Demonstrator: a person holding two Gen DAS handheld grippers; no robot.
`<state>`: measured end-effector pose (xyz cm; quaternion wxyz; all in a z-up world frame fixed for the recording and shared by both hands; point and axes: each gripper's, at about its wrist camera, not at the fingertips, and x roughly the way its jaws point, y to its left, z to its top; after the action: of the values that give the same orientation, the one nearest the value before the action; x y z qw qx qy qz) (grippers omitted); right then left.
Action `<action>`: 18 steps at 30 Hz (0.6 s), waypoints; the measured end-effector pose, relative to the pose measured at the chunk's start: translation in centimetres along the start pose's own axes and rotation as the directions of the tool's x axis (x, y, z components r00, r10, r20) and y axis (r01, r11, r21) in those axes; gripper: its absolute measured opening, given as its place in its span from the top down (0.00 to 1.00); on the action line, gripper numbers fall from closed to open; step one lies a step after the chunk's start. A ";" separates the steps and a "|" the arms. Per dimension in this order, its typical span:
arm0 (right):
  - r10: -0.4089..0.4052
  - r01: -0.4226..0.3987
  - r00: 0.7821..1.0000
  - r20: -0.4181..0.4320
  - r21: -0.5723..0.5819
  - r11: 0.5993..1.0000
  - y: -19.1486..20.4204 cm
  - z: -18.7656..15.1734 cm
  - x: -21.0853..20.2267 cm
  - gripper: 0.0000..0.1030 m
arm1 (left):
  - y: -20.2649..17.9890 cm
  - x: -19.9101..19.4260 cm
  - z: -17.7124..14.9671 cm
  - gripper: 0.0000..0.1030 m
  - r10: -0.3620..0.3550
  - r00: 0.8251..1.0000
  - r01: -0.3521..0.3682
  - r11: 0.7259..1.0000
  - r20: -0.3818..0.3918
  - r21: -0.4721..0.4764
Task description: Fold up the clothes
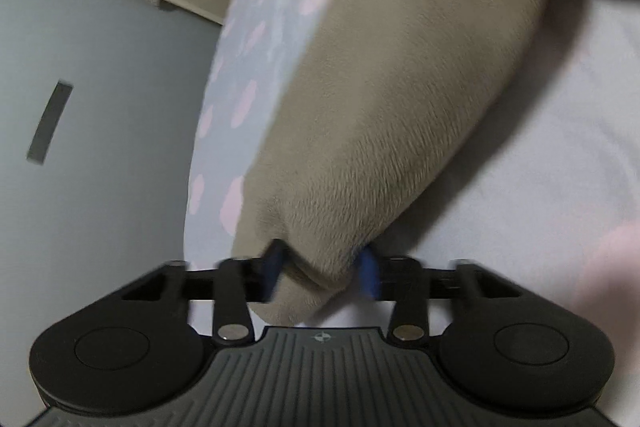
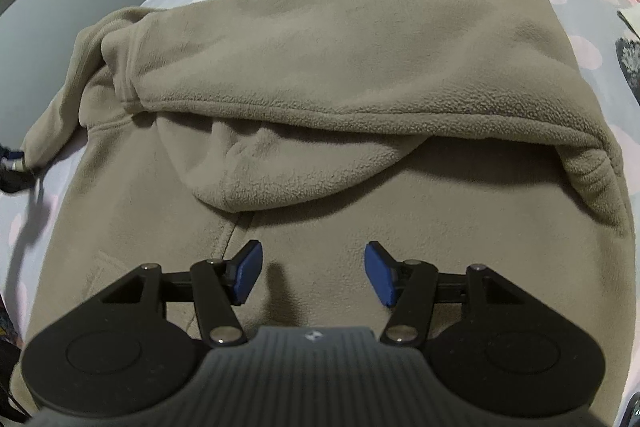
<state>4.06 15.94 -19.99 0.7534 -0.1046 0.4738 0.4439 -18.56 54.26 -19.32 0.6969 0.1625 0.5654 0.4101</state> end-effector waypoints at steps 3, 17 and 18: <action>-0.004 0.004 1.000 -0.004 -0.013 1.000 0.1 0.1 0.1 0.41 | 3.3 -1.6 0.3 0.92 -0.062 0.998 0.064 0.989 0.020 -0.131; -0.011 0.011 1.000 -0.021 -0.031 0.999 0.3 0.0 -0.2 0.41 | 24.0 -11.9 1.4 0.95 -0.378 0.923 0.352 0.757 0.071 -0.551; -0.013 0.012 1.000 -0.021 -0.031 0.999 0.3 0.0 -0.2 0.40 | 25.4 -11.4 1.2 0.95 -0.395 0.917 0.352 0.737 0.054 -0.578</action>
<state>3.80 15.97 -19.75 0.7493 -0.1240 0.4741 0.4454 -27.55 61.49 6.08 0.7600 -0.1876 0.4600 0.4191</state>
